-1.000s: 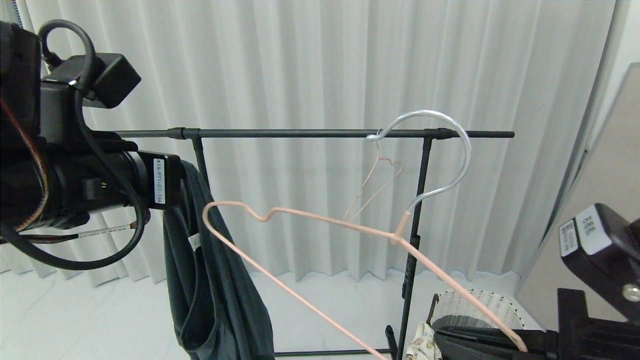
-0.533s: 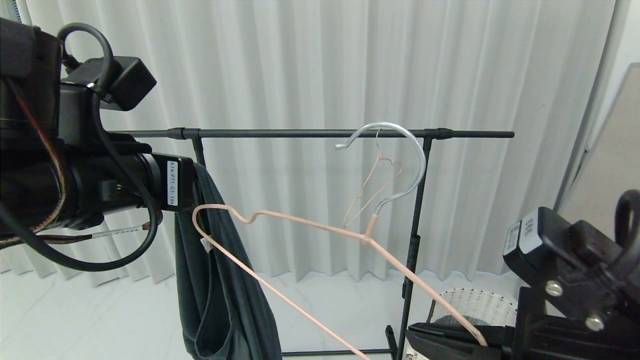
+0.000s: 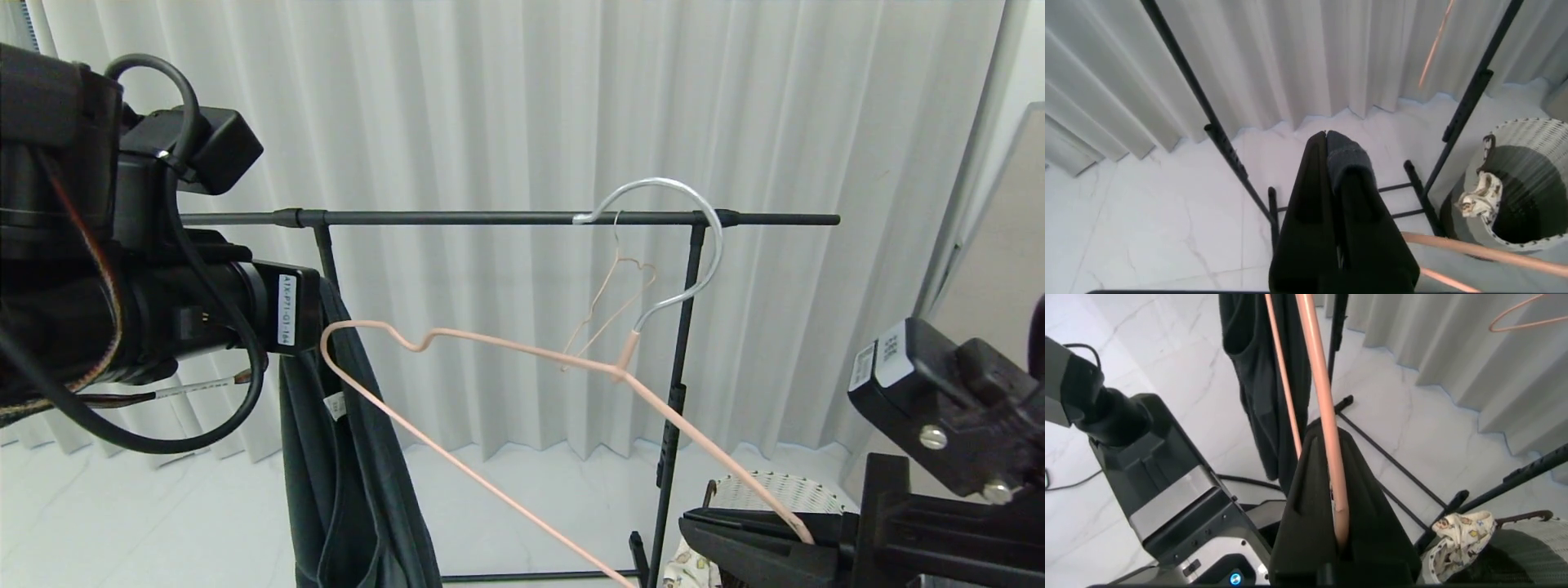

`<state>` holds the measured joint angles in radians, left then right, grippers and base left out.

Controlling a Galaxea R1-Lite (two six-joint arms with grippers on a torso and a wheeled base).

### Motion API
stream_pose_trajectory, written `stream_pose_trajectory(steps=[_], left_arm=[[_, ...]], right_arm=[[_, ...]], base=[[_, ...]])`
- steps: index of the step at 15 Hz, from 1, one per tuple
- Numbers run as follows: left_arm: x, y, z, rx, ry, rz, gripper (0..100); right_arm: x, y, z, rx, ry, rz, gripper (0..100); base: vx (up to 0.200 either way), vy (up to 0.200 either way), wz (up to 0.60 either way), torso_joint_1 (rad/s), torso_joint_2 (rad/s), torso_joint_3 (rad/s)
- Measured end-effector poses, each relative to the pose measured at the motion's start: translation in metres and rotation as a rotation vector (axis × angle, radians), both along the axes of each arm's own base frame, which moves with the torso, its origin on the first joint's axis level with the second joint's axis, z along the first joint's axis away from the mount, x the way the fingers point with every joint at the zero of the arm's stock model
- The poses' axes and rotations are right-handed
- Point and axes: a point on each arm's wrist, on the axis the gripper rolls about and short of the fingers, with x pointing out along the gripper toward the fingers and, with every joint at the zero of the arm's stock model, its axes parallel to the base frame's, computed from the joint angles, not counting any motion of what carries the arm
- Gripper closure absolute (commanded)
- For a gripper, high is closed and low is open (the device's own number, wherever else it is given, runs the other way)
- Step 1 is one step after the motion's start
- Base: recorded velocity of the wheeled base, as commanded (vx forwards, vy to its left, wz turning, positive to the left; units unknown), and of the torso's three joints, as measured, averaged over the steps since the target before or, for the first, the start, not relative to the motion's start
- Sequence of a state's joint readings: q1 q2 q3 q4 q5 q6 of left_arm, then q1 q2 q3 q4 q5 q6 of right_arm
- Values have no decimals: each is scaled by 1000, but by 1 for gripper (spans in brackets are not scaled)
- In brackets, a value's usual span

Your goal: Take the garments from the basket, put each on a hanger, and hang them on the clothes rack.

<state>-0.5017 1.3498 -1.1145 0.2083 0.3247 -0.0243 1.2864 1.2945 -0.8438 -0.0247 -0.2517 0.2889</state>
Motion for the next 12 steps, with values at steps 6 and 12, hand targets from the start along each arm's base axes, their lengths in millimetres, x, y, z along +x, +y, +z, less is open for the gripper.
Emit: stream_pose_trajectory(steps=[6,12], left_arm=[[-13,-13,3,-8,-13,-83,100],[-36,-30,9,-25,-35,-223,100]], right_arm=[[10,6,-6,-24,8,-34,100],[13,17,-9,-1,28,14,100]], base=[[0,0,0,0,0,0],[0,0,0,0,0,0]])
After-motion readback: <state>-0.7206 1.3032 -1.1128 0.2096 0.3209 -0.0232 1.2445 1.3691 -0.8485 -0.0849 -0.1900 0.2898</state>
